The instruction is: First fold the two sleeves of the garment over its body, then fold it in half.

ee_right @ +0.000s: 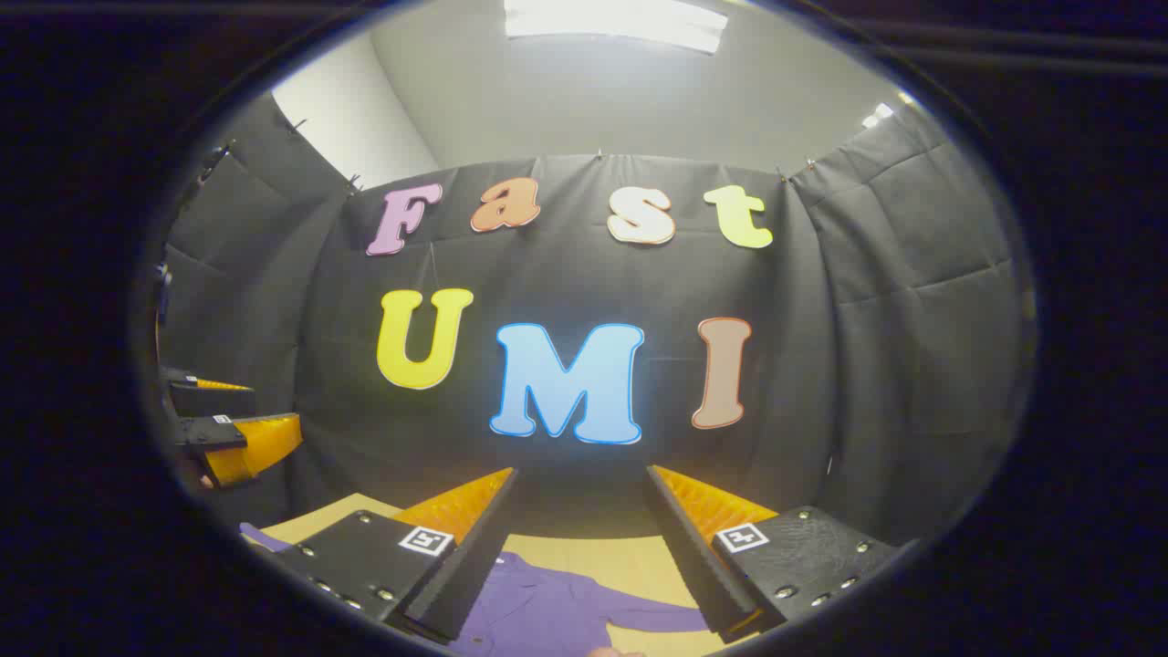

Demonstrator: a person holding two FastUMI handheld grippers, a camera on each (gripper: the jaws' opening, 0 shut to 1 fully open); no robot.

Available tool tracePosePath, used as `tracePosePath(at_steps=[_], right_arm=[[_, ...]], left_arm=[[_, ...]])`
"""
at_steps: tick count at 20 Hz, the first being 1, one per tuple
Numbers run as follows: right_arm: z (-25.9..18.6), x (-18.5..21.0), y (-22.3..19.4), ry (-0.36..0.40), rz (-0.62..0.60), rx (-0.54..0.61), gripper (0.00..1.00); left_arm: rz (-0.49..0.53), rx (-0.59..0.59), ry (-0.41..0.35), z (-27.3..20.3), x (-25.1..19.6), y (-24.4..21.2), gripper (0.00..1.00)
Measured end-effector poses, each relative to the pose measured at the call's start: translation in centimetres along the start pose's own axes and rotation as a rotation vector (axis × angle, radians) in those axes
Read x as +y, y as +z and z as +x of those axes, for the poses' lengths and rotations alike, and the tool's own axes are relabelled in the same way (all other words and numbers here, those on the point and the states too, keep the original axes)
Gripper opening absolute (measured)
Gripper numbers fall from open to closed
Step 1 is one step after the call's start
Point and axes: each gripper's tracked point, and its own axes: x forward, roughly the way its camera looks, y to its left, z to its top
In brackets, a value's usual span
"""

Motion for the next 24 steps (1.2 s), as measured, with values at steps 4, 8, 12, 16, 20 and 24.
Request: tracePosePath(at_steps=[4, 8, 12, 16, 20, 24], right_arm=[[0.0, 0.4, -0.3, 0.004, -0.005, 0.012, 0.89], [0.2, 0.7, -0.6, -0.004, 0.0, 0.02, 0.89], [0.8, 0.6, 0.0, -0.017, 0.004, 0.019, 0.89], [1.1, 0.8, 0.0, -0.023, 0.008, 0.028, 0.89], [1.2, 0.5, -0.1, -0.029, 0.013, 0.042, 0.89], [1.5, 0.6, -0.6, -0.039, 0.009, 0.055, 0.89]], left_arm=[[-0.001, 0.003, 0.007, 0.0, 0.1, 0.0, 0.97], [0.0, 0.004, 0.006, -0.4, 0.0, 0.0, 0.97], [-0.001, 0.0, 0.005, -0.3, 0.0, 0.3, 0.97], [-0.009, 0.011, 0.002, -0.4, 0.0, -0.1, 0.97], [-0.004, 0.014, -0.002, -0.6, 0.0, 0.1, 0.97], [-0.007, 0.017, -0.007, -0.7, -0.2, -0.1, 0.97]])
